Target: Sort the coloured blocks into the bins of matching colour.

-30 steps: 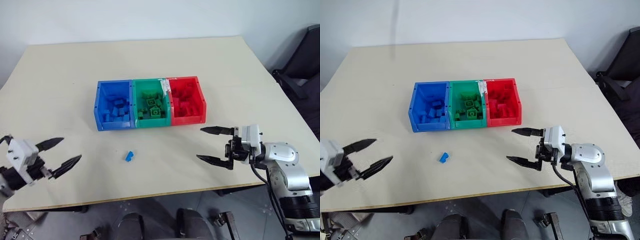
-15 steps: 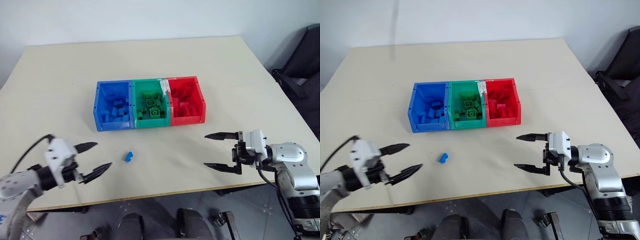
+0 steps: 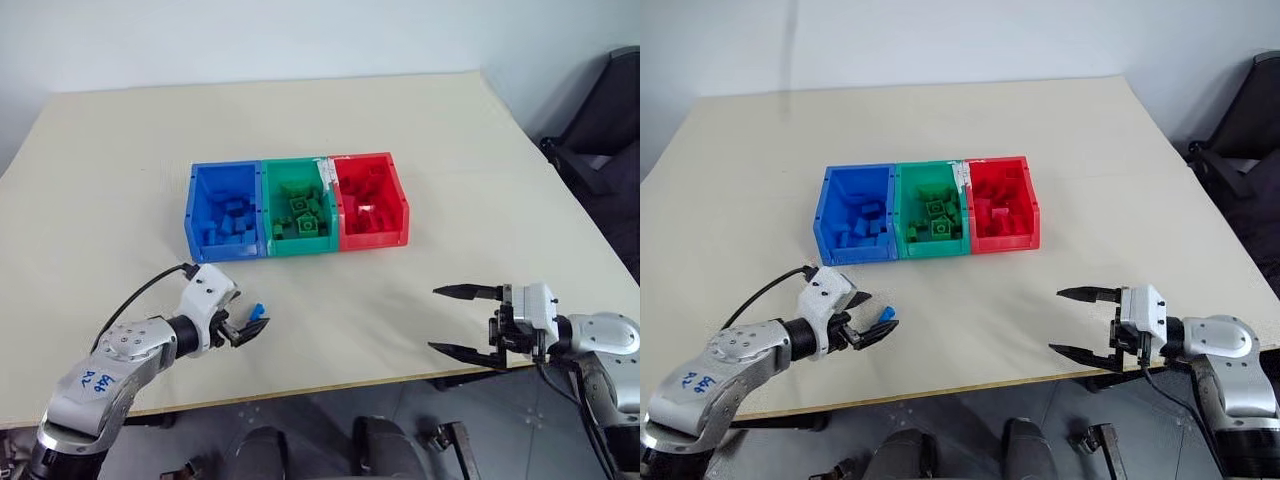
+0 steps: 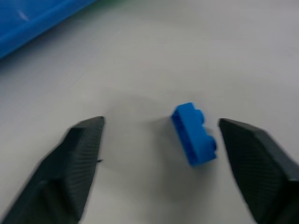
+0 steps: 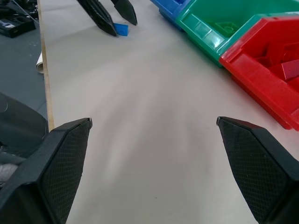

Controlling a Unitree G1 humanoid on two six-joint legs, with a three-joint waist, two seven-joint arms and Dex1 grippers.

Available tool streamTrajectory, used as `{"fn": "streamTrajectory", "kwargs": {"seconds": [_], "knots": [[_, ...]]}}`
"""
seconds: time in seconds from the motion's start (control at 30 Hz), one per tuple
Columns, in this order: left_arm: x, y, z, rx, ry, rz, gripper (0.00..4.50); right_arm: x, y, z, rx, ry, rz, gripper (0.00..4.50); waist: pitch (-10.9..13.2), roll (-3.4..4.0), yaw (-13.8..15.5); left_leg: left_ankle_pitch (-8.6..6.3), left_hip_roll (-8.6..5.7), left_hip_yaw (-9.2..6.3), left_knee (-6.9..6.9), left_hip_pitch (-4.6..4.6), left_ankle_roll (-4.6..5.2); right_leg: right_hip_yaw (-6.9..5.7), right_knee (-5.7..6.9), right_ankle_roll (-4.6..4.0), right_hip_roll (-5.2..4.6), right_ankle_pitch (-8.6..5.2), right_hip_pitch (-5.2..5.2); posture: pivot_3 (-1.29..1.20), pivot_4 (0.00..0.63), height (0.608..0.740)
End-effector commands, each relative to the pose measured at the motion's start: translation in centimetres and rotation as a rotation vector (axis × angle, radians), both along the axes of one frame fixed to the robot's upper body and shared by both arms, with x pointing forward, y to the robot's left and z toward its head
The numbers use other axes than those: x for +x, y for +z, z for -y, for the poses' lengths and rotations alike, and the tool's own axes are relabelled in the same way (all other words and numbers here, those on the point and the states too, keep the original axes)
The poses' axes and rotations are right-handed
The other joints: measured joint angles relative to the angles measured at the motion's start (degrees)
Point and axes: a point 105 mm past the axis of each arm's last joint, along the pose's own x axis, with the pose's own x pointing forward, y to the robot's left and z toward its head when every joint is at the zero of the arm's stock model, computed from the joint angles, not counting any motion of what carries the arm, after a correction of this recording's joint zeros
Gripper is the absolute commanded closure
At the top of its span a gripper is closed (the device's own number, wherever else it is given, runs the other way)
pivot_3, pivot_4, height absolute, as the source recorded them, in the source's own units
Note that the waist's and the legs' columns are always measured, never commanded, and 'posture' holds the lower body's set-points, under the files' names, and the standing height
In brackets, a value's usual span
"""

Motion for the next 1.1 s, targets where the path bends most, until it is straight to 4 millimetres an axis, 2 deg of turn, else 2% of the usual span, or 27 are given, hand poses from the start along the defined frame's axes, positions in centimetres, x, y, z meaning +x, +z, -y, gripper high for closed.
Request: {"fn": "streamTrajectory", "kwargs": {"seconds": [0.03,0.2,0.3,0.33,0.53,0.6,0.67,0.77,0.87,1.0,1.03,1.1], "knots": [[-0.4,-0.6,0.0,0.027,-0.020,-0.043,1.57,-0.3,1.1,0.0,0.013,-0.012,0.047,0.00,0.0,0.00,0.0,0.00,0.00,-0.01,0.00,0.01,0.00,0.00,-0.01,0.00,0.00,0.00,0.01,0.00,0.150,0.740],[-0.4,-0.7,-0.1,0.025,-0.041,-0.048,3.15,-0.3,1.3,-0.2,0.020,-0.021,0.053,0.00,0.0,0.01,0.0,0.00,-0.01,-0.01,0.00,0.01,0.00,0.00,-0.01,0.00,-0.01,0.00,0.02,0.00,0.150,0.740],[-0.1,0.4,0.3,-0.037,-0.081,0.020,4.09,-0.2,1.4,-0.4,0.028,-0.022,0.057,0.00,0.0,0.01,0.1,0.00,-0.01,-0.01,0.01,0.01,0.00,0.00,-0.02,0.00,-0.01,0.00,0.02,0.00,0.150,0.740],[0.2,1.2,0.3,-0.075,-0.088,0.061,4.18,-0.1,1.5,-0.5,0.038,-0.024,0.060,0.00,0.0,0.01,0.2,0.00,-0.02,-0.01,0.01,0.00,0.00,0.00,-0.02,0.00,-0.01,0.00,0.03,0.00,0.150,0.740],[1.4,6.2,-1.5,-0.269,-0.065,0.331,4.18,0.3,2.4,-1.9,0.134,-0.045,0.070,0.00,0.0,0.00,0.1,0.00,0.00,-0.02,0.03,-0.01,-0.01,-0.01,0.00,0.00,0.00,0.00,0.01,0.00,0.150,0.740],[2.4,8.5,-2.1,-0.305,-0.036,0.429,4.18,0.7,2.9,-2.2,0.179,-0.074,0.076,0.00,0.0,0.00,0.1,0.00,0.00,-0.01,0.04,-0.02,0.00,-0.01,0.01,0.00,0.00,0.00,0.01,0.00,0.150,0.740],[4.6,10.0,-2.8,-0.247,0.003,0.486,4.18,1.7,3.6,-2.3,0.237,-0.144,0.108,0.00,0.0,0.02,0.2,0.00,-0.01,-0.03,0.09,-0.03,0.00,-0.02,0.02,0.02,-0.01,0.01,0.02,0.00,0.150,0.740],[7.0,10.8,-3.2,-0.202,0.036,0.506,4.18,2.6,4.0,-2.3,0.278,-0.198,0.126,0.00,0.0,-0.09,0.9,0.08,-0.04,-0.09,0.14,-0.10,-0.07,-0.06,0.02,0.05,0.04,0.06,0.02,0.00,0.150,0.740],[9.6,11.3,-4.8,-0.175,0.128,0.488,4.18,2.8,4.2,-2.4,0.300,-0.224,0.138,0.00,0.0,-0.04,1.3,0.09,-0.07,-0.06,0.07,-0.05,-0.06,-0.03,-0.02,0.06,0.04,0.10,0.03,0.00,0.150,0.740],[10.1,11.4,-5.4,-0.205,0.154,0.488,4.18,3.0,4.6,-2.4,0.326,-0.240,0.147,0.00,0.0,-0.03,1.0,0.08,-0.04,0.01,-0.06,-0.12,-0.05,-0.03,0.00,0.09,0.08,0.12,-0.02,0.00,0.150,0.740],[10.0,11.2,-5.2,-0.212,0.139,0.480,3.45,3.0,4.5,-2.5,0.326,-0.238,0.146,0.00,0.0,-0.04,1.0,0.08,-0.04,0.02,-0.07,-0.13,-0.04,-0.03,0.00,0.09,0.08,0.12,-0.03,0.00,0.150,0.740],[9.8,11.0,-5.0,-0.236,0.119,0.471,2.84,3.0,4.5,-2.7,0.328,-0.232,0.145,0.00,0.0,-0.04,1.1,0.08,-0.04,0.03,-0.12,-0.15,-0.04,-0.05,-0.05,0.09,0.09,0.12,-0.06,0.00,0.150,0.740]]}}
